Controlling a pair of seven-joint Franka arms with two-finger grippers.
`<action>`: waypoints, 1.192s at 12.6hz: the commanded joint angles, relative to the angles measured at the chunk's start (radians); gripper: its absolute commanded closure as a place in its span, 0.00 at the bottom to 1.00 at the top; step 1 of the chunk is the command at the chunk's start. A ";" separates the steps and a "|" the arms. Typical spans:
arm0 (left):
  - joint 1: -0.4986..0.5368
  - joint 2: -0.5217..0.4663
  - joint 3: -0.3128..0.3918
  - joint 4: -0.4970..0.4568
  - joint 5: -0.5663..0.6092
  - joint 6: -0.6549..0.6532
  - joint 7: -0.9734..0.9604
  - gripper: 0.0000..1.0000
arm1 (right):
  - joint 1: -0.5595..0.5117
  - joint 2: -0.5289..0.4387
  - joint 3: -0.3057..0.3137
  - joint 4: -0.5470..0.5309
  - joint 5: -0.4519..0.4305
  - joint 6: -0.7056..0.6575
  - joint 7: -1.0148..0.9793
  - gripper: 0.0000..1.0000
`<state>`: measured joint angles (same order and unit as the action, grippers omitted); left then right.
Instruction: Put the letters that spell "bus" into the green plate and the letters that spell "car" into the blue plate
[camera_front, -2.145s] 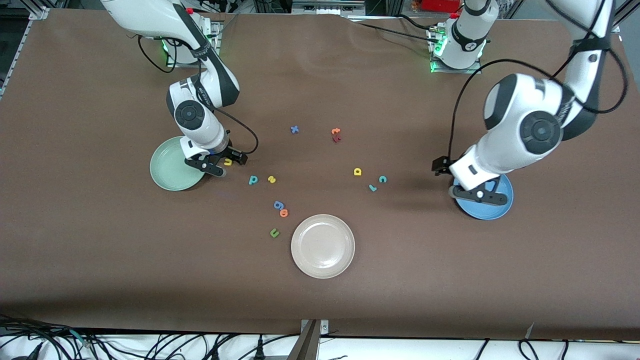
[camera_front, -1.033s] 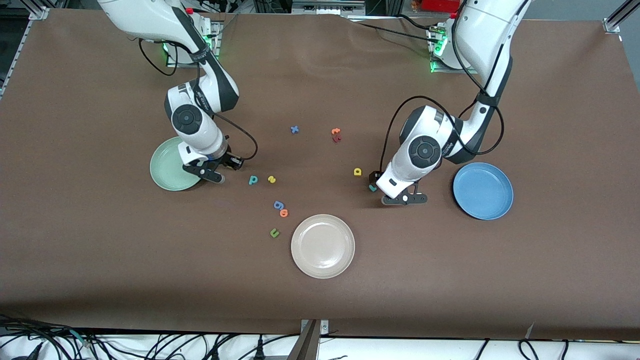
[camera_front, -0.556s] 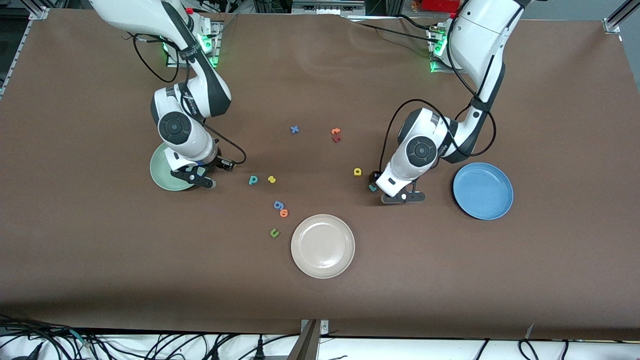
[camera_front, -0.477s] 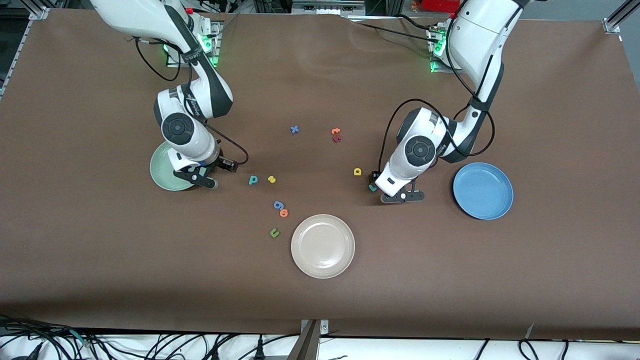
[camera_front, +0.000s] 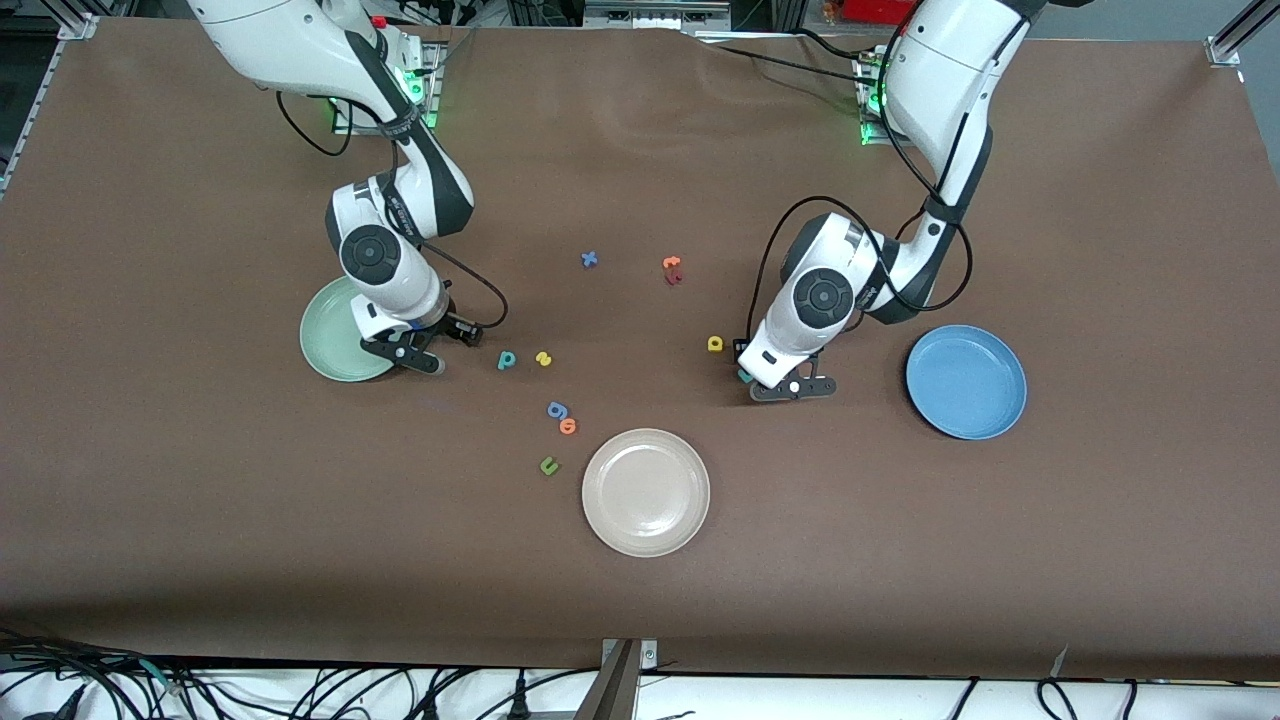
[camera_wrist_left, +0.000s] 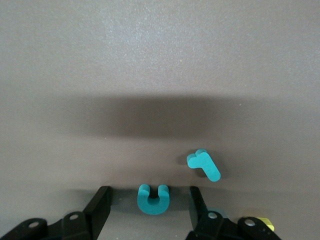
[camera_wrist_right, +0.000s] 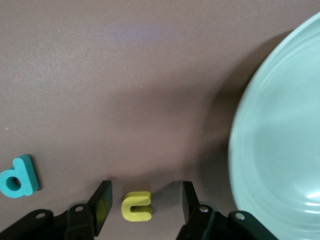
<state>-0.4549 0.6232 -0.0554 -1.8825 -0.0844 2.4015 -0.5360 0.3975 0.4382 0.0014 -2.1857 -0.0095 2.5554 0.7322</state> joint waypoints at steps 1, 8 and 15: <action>-0.011 0.003 0.009 -0.004 -0.015 0.015 0.005 0.46 | 0.020 -0.001 0.000 -0.012 -0.001 0.023 0.029 0.43; -0.010 0.003 0.009 -0.003 -0.011 0.015 0.019 0.88 | 0.023 -0.027 -0.003 0.004 -0.006 -0.024 0.000 0.78; 0.122 -0.100 0.023 0.003 -0.012 -0.057 0.357 0.87 | 0.012 -0.141 -0.242 0.063 0.006 -0.344 -0.497 0.75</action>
<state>-0.3892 0.5886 -0.0318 -1.8672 -0.0843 2.3908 -0.3100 0.4058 0.3086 -0.2042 -2.0825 -0.0099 2.2131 0.3189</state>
